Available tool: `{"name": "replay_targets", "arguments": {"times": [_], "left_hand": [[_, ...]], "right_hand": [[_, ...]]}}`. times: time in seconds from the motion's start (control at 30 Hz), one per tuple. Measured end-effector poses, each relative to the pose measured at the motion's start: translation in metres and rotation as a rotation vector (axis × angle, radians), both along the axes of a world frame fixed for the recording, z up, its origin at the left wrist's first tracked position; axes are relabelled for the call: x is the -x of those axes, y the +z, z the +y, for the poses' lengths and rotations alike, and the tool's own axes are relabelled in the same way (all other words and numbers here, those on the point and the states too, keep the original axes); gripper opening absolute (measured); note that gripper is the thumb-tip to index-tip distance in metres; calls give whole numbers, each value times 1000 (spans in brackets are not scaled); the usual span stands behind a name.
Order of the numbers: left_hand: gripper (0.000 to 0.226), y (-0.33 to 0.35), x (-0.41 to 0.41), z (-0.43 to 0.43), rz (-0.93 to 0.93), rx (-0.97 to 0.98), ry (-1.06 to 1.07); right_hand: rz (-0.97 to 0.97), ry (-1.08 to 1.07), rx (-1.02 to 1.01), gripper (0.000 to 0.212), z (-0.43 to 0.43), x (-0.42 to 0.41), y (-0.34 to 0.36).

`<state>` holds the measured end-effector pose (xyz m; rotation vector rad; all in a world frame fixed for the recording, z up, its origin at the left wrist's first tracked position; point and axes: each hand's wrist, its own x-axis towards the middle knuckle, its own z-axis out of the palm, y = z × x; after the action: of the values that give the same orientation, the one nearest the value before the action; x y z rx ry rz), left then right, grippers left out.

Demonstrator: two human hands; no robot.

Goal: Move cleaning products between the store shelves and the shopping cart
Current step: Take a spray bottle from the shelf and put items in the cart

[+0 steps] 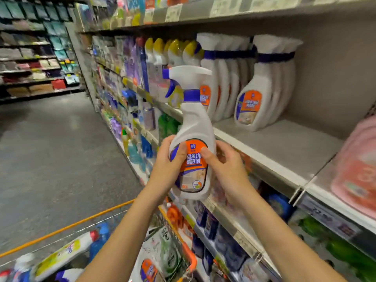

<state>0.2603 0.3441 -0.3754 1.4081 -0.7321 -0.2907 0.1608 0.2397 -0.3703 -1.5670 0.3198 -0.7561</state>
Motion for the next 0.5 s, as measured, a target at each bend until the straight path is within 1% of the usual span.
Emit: {"name": "replay_targets", "arguments": {"times": [0.07,0.1,0.23,0.3,0.37,0.47,0.5], "left_hand": [[22,13,6,-23,-37,25,-52],[17,19,9,-34,-53,39,-73],[13,41,17,-72,-123,68,-149],[13,50,20,-89,-170,77,-163],[22,55,22,-103,-194,39,-152],[43,61,25,-122,-165,-95,-197],[45,64,26,-127,-167,-132,-213]], "right_hand": [[-24,-73,23,23,-16,11,12],[-34,-106,27,22,-22,16,18],[-108,-223,8,9,-45,34,36],[-125,-269,-9,9,-54,40,45],[-126,-291,-94,14,-61,46,51],[-105,-300,-227,19,-73,56,57],[-100,-312,-244,20,-77,57,58]]}}
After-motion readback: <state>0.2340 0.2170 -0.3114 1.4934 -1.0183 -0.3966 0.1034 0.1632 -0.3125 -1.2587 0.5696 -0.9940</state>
